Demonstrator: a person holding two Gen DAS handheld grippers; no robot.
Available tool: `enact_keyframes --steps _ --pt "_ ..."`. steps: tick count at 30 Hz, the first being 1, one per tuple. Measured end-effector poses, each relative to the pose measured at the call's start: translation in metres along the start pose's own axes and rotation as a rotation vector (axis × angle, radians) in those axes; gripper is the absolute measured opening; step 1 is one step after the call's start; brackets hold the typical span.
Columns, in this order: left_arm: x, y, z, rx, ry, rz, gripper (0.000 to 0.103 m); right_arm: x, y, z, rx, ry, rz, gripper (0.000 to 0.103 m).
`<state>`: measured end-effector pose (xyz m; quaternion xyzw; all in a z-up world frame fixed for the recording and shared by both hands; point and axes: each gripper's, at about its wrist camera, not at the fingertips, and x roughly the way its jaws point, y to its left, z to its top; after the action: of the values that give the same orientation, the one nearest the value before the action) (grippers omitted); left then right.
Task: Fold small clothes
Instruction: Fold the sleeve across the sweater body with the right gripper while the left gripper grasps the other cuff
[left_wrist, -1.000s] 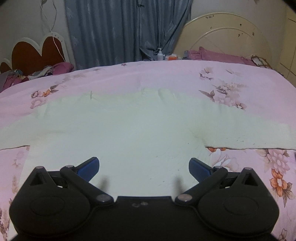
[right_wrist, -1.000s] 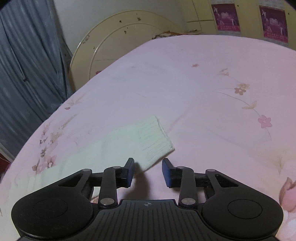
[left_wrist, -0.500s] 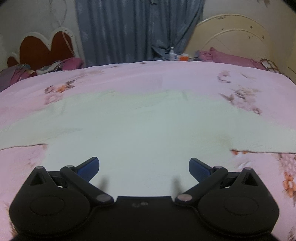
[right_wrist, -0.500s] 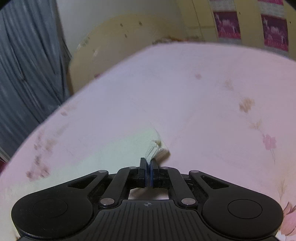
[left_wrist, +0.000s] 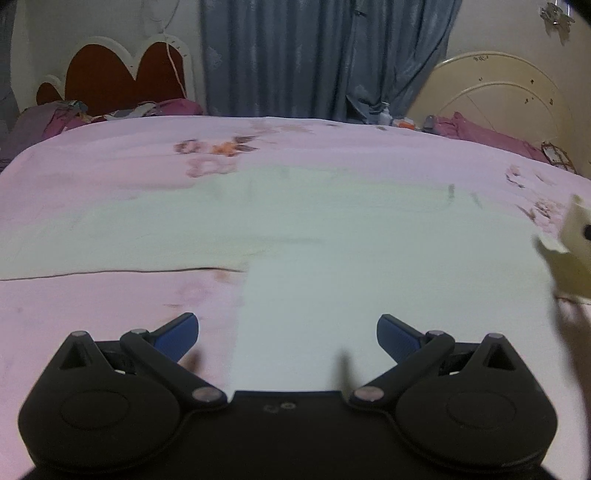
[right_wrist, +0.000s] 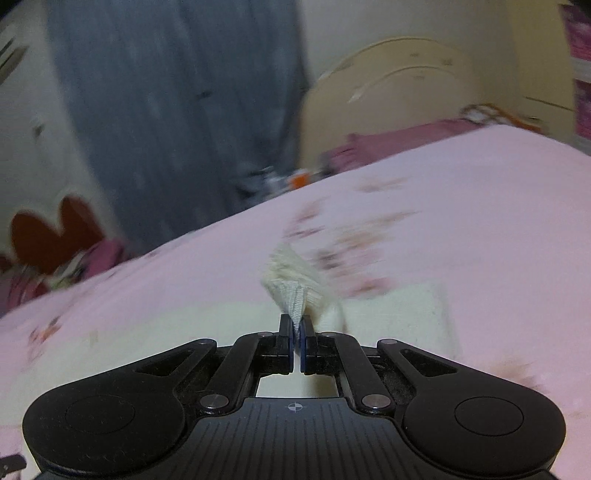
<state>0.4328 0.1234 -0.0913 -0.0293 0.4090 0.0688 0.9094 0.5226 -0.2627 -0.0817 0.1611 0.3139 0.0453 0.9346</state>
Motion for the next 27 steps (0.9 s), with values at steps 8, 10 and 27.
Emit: enact_keyframes --steps 8,10,27 --pt "-0.006 0.068 -0.007 -0.026 0.004 -0.006 0.102 0.049 0.140 -0.053 -0.179 0.114 0.095 0.002" --pt "-0.008 0.078 -0.007 -0.032 -0.006 -0.007 0.102 0.055 0.161 -0.069 -0.217 0.137 0.101 0.002" --pt "0.044 0.024 0.032 -0.081 0.014 -0.397 0.055 0.052 0.157 -0.099 -0.298 0.137 0.062 0.035"
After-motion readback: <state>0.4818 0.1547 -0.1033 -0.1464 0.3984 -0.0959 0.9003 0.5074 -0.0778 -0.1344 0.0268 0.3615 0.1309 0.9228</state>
